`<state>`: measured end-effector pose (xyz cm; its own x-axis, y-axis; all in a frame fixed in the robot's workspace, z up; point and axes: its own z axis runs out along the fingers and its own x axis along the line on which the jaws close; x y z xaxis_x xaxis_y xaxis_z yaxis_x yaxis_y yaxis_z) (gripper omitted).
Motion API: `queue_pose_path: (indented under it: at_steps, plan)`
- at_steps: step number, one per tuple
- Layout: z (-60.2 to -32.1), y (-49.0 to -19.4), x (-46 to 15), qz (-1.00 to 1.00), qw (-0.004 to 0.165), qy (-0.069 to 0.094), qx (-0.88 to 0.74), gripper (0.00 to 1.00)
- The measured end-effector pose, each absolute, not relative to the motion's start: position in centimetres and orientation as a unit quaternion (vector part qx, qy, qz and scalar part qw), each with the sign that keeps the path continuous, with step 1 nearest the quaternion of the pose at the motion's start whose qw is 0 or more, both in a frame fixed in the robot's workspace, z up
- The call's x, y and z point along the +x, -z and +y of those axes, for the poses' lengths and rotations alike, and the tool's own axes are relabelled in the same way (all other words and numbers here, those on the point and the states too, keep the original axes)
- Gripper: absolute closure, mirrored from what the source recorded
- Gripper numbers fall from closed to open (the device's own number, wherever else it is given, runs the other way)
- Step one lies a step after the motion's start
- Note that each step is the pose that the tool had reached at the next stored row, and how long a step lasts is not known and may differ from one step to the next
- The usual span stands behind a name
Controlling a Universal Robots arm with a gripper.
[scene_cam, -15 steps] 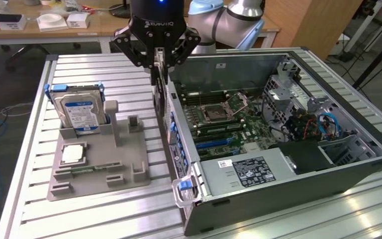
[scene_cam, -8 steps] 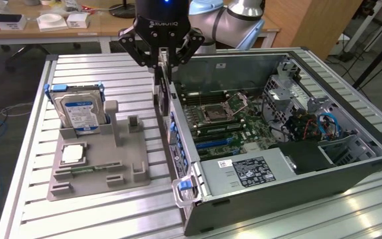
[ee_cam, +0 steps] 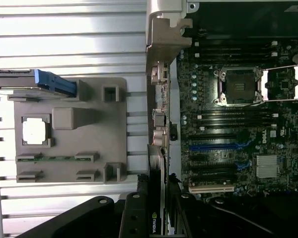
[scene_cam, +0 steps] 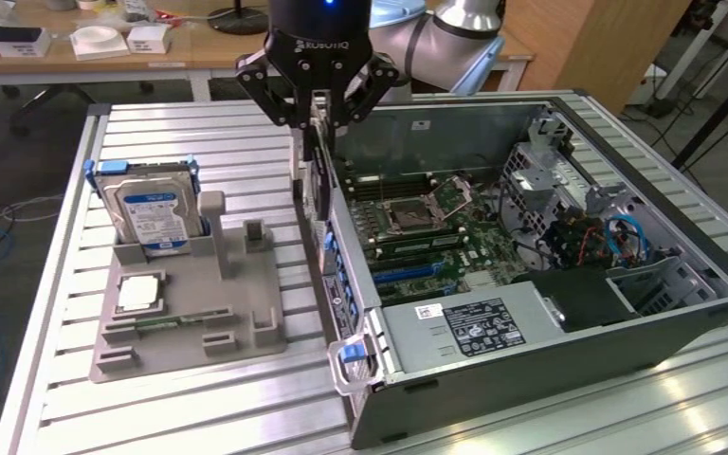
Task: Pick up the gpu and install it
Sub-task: 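Pick up the gpu and move the gpu toward the slot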
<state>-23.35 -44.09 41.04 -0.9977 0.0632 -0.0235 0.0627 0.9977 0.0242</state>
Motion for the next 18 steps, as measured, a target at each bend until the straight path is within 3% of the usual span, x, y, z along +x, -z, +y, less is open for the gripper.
queue_pose_path:
  at_steps: [18]
  plan:
    - [-44.1, -41.0, -21.2, 0.999, 0.012, -0.012, 0.03, 0.74]
